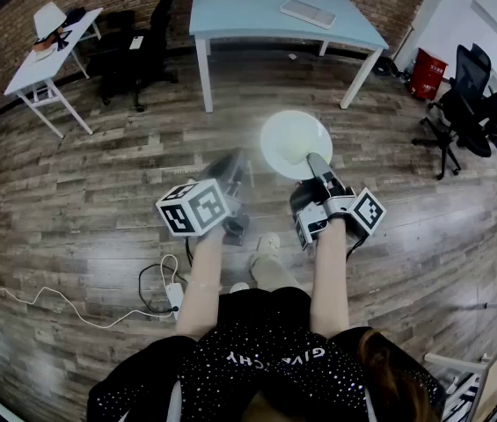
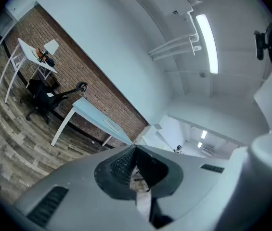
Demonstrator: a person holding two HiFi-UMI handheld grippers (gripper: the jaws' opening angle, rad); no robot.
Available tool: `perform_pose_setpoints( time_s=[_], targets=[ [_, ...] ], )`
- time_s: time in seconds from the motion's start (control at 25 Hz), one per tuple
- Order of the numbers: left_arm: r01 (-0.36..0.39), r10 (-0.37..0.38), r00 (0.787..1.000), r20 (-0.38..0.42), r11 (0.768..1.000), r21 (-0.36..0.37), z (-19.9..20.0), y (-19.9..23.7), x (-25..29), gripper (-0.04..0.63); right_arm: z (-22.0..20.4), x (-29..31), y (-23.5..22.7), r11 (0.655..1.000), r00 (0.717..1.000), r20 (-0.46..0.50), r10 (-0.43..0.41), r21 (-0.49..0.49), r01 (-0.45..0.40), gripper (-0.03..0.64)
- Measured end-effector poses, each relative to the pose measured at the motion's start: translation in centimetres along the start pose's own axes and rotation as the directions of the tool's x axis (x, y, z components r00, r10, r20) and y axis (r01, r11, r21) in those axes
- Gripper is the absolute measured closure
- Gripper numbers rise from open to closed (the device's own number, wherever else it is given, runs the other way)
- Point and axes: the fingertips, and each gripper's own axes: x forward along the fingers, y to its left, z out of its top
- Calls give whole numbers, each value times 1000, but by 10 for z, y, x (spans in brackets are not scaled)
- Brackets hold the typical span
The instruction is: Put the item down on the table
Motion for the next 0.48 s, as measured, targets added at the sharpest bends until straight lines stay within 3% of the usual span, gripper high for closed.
perform_pose_setpoints(
  time_s=[0.48],
  targets=[
    [-52, 52, 998, 32, 999, -5, 50, 52, 111, 584, 89, 124, -21, 999, 1000, 27, 15, 52, -16, 583]
  ],
)
